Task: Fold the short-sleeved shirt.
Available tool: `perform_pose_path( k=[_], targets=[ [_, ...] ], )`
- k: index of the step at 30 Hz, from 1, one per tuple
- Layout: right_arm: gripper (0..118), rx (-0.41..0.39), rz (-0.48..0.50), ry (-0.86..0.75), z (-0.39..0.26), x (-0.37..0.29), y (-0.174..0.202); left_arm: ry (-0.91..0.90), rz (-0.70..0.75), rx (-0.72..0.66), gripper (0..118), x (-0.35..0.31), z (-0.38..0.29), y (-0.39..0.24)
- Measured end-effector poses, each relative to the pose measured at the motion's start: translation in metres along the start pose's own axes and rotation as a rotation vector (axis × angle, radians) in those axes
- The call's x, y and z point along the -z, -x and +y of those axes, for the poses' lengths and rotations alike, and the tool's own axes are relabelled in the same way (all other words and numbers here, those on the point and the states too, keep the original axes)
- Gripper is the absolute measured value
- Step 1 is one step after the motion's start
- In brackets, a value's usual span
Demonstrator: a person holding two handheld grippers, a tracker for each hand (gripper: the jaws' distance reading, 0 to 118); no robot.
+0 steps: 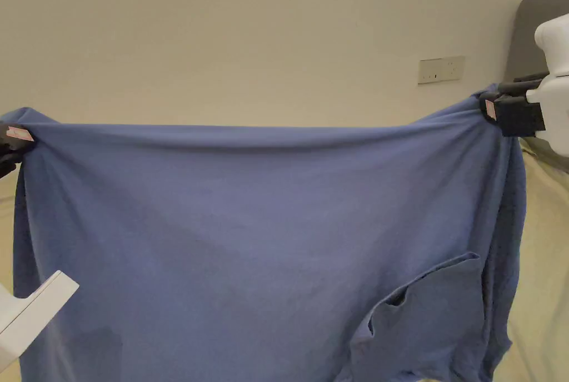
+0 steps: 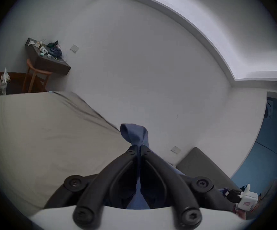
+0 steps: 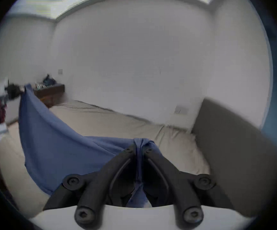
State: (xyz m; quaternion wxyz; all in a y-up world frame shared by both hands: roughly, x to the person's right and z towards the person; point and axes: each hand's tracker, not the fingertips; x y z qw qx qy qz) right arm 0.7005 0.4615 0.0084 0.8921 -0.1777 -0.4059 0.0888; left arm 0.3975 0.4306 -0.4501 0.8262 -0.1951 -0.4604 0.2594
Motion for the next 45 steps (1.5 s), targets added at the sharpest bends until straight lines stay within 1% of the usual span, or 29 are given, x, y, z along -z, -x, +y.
perform_pose_path(
  k=[2, 3, 4, 5, 7, 8, 9, 11, 13, 15, 17, 20, 23, 24, 28, 29, 32, 35, 37, 40, 41, 43, 45],
  targets=[
    [7, -0.072, -0.066, -0.016, 0.032, 0.0, 0.0, -0.021, 0.018, 0.048, 0, 0.004, 0.024, -0.016],
    [7, -0.081, -0.095, -0.024, 0.049, 0.0, 0.0, -0.027, 0.025, 0.071, 0, 0.005, 0.036, -0.024],
    [7, -0.073, -0.113, -0.041, 0.066, 0.0, -0.003, -0.032, 0.027, 0.079, 0, 0.007, 0.048, -0.032],
    [7, -0.071, -0.109, -0.037, 0.08, 0.003, -0.006, -0.033, 0.025, 0.083, 0, 0.009, 0.059, -0.038],
    [7, -0.111, -0.148, -0.033, 0.111, 0.011, -0.01, -0.044, 0.03, 0.106, 0, 0.016, 0.079, -0.048],
    [7, -0.144, -0.165, -0.018, 0.125, 0.017, -0.012, -0.048, 0.035, 0.117, 0, 0.019, 0.087, -0.053],
    [7, -0.16, -0.185, 0.008, 0.139, 0.029, -0.02, -0.042, 0.037, 0.128, 0, 0.023, 0.096, -0.057],
    [7, -0.145, -0.174, 0.038, 0.16, 0.043, -0.032, -0.026, 0.047, 0.146, 0, 0.031, 0.108, -0.063],
    [7, -0.091, -0.161, 0.071, 0.175, 0.049, -0.041, -0.013, 0.058, 0.174, 0, 0.038, 0.116, -0.069],
    [8, -0.063, -0.176, 0.052, 0.183, 0.055, -0.047, 0.036, 0.069, 0.242, 0, 0.051, 0.122, -0.071],
    [7, -0.062, -0.171, 0.047, 0.186, 0.052, -0.045, 0.049, 0.095, 0.276, 0, 0.06, 0.122, -0.07],
    [7, -0.066, -0.168, 0.043, 0.189, 0.06, -0.046, 0.03, 0.09, 0.199, 0, 0.064, 0.121, -0.066],
    [7, -0.065, -0.18, 0.051, 0.195, 0.069, -0.05, 0.032, 0.105, 0.237, 0, 0.068, 0.121, -0.074],
    [7, -0.054, -0.182, 0.051, 0.197, 0.071, -0.053, 0.034, 0.1, 0.247, 0, 0.071, 0.122, -0.076],
    [7, -0.034, -0.212, 0.033, 0.21, 0.076, -0.061, 0.014, 0.081, 0.241, 0, 0.073, 0.124, -0.086],
    [7, -0.03, -0.214, 0.027, 0.211, 0.073, -0.057, 0.015, 0.082, 0.242, 0, 0.076, 0.125, -0.087],
    [8, -0.011, -0.201, 0.045, 0.204, 0.079, -0.056, 0.026, 0.093, 0.253, 0, 0.082, 0.122, -0.084],
    [8, -0.072, -0.187, 0.111, 0.18, 0.102, -0.047, 0.061, 0.1, 0.235, 0, 0.09, 0.107, -0.069],
    [7, -0.078, -0.163, 0.154, 0.152, 0.11, -0.036, 0.106, 0.123, 0.211, 0, 0.098, 0.092, -0.055],
    [7, -0.055, -0.123, 0.22, 0.107, 0.128, -0.024, 0.185, 0.141, 0.196, 0, 0.105, 0.058, -0.032],
    [8, -0.041, -0.114, 0.231, 0.09, 0.13, -0.018, 0.207, 0.145, 0.204, 0, 0.108, 0.047, -0.025],
    [8, -0.053, -0.091, 0.31, 0.055, 0.143, -0.006, 0.286, 0.175, 0.233, 0, 0.113, 0.017, -0.01],
    [7, -0.05, -0.074, 0.335, 0.023, 0.151, 0.007, 0.341, 0.189, 0.236, 0, 0.117, -0.011, 0.006]
  ],
)
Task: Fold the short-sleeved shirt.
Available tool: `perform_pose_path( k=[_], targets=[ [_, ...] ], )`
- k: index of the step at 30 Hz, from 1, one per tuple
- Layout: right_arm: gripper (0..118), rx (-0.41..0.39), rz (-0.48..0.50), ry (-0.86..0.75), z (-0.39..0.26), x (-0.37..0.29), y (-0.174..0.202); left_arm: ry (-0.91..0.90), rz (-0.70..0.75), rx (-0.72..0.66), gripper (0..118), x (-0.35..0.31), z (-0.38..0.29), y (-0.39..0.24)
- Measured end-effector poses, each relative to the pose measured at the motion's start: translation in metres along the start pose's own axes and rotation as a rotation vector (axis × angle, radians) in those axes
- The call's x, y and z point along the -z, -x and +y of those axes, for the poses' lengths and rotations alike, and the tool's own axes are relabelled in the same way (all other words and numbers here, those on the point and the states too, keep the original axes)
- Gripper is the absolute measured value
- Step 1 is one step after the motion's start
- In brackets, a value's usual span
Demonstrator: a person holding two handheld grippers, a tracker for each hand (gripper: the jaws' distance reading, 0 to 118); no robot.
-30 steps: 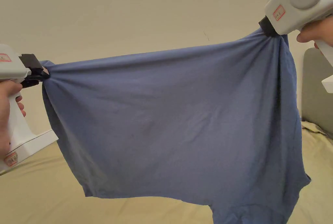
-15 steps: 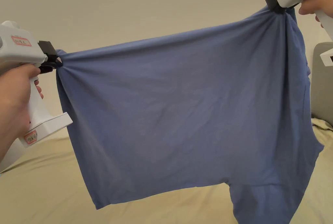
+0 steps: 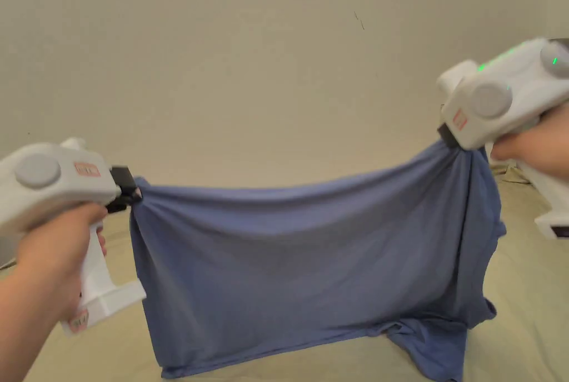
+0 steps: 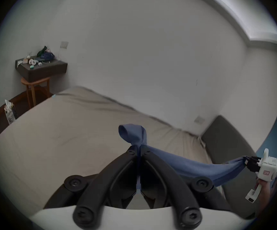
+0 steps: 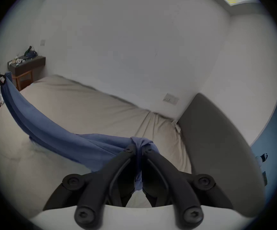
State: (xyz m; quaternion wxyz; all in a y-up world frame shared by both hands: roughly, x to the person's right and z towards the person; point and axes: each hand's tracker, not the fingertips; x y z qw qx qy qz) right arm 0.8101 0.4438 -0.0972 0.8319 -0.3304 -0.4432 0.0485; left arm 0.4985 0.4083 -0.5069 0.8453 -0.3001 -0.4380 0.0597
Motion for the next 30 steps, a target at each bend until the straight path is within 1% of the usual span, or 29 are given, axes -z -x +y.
perform_pose_path(
  k=[3, 6, 8, 10, 11, 13, 15, 17, 20, 22, 26, 28, 30],
  targets=[
    [7, -0.001, 0.056, 0.059, -0.041, 0.015, 0.026, 0.073, 0.009, -0.03, 0, 0.017, -0.039, 0.011],
    [8, -0.013, 0.086, 0.134, -0.084, 0.029, 0.047, 0.117, 0.014, -0.055, 0, 0.027, -0.074, 0.025],
    [7, 0.001, 0.101, 0.178, -0.114, 0.043, 0.053, 0.152, 0.025, -0.066, 0, 0.029, -0.102, 0.036],
    [8, 0.02, 0.143, 0.216, -0.145, 0.051, 0.06, 0.2, 0.021, -0.09, 0, 0.029, -0.135, 0.046],
    [8, 0.02, 0.163, 0.232, -0.161, 0.051, 0.064, 0.244, -0.002, -0.135, 0, 0.029, -0.153, 0.052],
    [8, 0.019, 0.202, 0.245, -0.187, 0.054, 0.067, 0.313, -0.016, -0.183, 0, 0.035, -0.18, 0.067],
    [7, 0.017, 0.222, 0.249, -0.211, 0.043, 0.073, 0.307, -0.007, -0.178, 0, 0.027, -0.201, 0.078],
    [7, 0.019, 0.263, 0.238, -0.232, 0.026, 0.076, 0.307, -0.02, -0.187, 0, 0.012, -0.214, 0.092],
    [7, 0.014, 0.288, 0.226, -0.26, -0.005, 0.08, 0.314, -0.082, -0.258, 0, -0.018, -0.226, 0.107],
    [7, 0.004, 0.319, 0.182, -0.275, -0.03, 0.079, 0.312, -0.147, -0.236, 0, -0.045, -0.227, 0.111],
    [7, 0.032, 0.334, 0.137, -0.297, -0.078, 0.071, 0.304, -0.178, -0.163, 0, -0.1, -0.225, 0.112],
    [7, 0.036, 0.332, 0.114, -0.306, -0.102, 0.065, 0.309, -0.187, -0.167, 0, -0.123, -0.226, 0.117],
    [7, 0.057, 0.358, 0.061, -0.313, -0.128, 0.057, 0.331, -0.23, -0.195, 0, -0.143, -0.23, 0.122]
  ],
)
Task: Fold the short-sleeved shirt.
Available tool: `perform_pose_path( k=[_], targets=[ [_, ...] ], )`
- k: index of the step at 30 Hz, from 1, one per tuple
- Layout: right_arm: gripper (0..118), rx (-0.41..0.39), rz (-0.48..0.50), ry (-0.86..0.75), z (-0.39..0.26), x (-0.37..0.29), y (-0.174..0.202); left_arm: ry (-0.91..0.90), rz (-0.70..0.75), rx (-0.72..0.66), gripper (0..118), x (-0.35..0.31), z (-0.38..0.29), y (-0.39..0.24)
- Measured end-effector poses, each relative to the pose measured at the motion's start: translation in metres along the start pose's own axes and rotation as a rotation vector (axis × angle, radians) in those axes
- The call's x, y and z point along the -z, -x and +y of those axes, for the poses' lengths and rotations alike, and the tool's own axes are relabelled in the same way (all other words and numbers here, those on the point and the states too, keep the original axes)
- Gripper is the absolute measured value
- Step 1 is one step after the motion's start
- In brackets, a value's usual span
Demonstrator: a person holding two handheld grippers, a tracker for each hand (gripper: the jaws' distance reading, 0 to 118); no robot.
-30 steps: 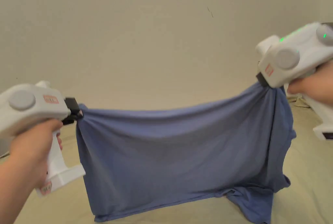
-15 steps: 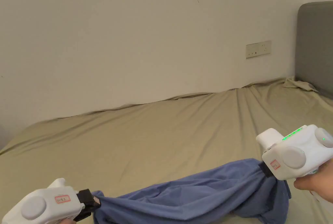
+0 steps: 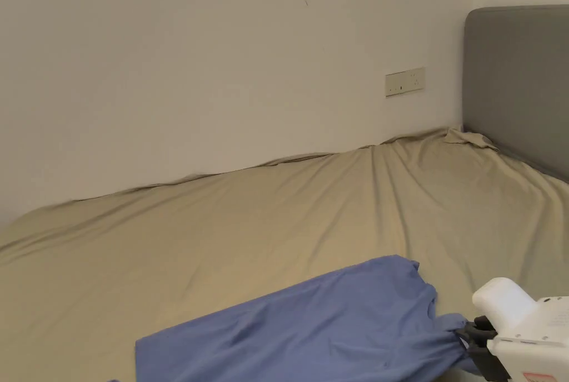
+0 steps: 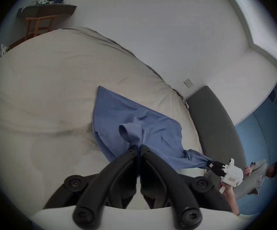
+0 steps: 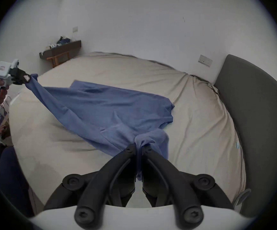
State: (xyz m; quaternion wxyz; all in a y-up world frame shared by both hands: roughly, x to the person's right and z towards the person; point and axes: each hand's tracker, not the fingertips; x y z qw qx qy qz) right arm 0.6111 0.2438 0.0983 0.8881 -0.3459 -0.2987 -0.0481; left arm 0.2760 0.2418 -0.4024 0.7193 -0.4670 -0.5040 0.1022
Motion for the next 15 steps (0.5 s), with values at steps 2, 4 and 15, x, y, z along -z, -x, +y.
perform_pose_path(
  k=[2, 4, 15],
  targets=[
    [7, 0.019, 0.005, -0.022, -0.01, -0.026, 0.004, -0.005, 0.008, 0.015, 0, -0.018, -0.01, 0.002],
    [7, 0.014, 0.004, -0.012, -0.021, -0.046, 0.009, -0.005, 0.037, 0.042, 0, -0.034, -0.021, 0.006],
    [7, -0.011, 0.025, 0.268, -0.127, -0.061, 0.059, 0.139, 0.061, -0.015, 0, -0.056, -0.109, 0.06]
  ],
)
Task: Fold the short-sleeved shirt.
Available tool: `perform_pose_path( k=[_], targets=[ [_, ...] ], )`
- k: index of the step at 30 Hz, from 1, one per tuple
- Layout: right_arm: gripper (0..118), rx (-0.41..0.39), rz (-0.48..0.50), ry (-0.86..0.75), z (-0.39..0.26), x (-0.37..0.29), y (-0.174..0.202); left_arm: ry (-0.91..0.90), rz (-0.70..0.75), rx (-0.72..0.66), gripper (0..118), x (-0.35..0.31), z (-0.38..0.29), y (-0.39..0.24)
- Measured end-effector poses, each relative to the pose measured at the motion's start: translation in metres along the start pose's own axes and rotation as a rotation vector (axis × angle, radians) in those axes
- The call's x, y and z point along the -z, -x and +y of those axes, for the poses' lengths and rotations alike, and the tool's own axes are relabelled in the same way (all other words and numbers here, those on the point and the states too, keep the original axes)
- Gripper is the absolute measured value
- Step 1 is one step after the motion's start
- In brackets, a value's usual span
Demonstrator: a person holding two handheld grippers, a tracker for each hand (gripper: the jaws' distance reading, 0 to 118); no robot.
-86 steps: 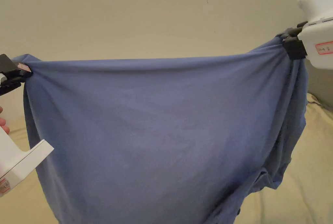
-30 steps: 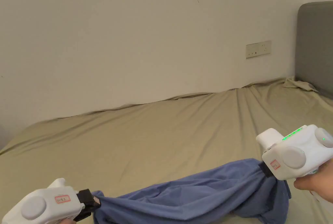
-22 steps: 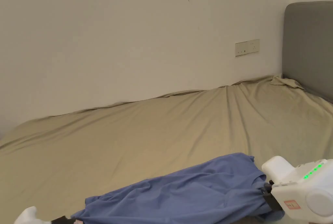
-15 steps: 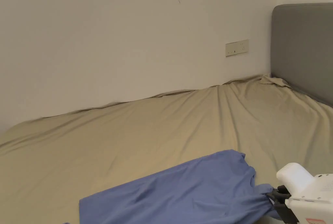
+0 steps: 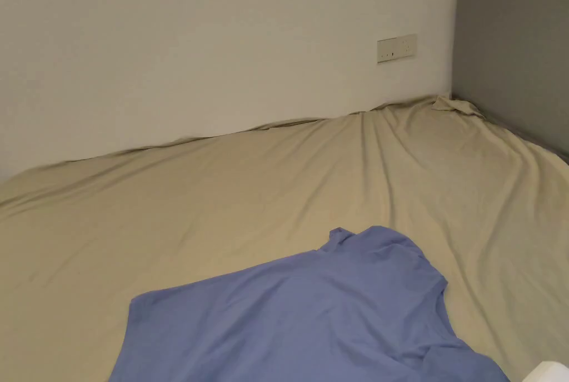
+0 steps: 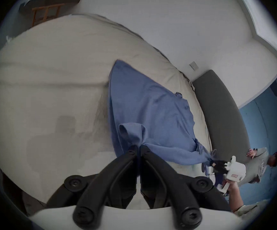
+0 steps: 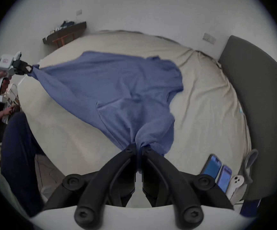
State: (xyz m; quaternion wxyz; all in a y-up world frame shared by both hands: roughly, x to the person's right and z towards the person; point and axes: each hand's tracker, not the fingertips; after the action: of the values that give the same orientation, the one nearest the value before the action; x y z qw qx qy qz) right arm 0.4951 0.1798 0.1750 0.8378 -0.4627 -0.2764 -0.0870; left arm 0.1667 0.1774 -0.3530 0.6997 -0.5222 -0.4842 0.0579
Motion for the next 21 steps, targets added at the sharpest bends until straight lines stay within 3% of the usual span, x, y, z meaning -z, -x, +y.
perform_pose_path(
  k=[8, 12, 21],
  targets=[
    [7, 0.01, 0.009, 0.091, -0.023, 0.007, 0.014, 0.036, -0.061, 0.038, 0, -0.013, -0.018, 0.02],
    [7, 0.042, 0.009, 0.24, -0.033, 0.02, 0.013, 0.12, -0.018, 0.083, 0, -0.01, -0.021, 0.026],
    [7, 0.132, 0.036, 0.331, -0.042, 0.052, 0.006, 0.278, 0.168, 0.095, 0, 0.037, -0.031, 0.054]
  ],
)
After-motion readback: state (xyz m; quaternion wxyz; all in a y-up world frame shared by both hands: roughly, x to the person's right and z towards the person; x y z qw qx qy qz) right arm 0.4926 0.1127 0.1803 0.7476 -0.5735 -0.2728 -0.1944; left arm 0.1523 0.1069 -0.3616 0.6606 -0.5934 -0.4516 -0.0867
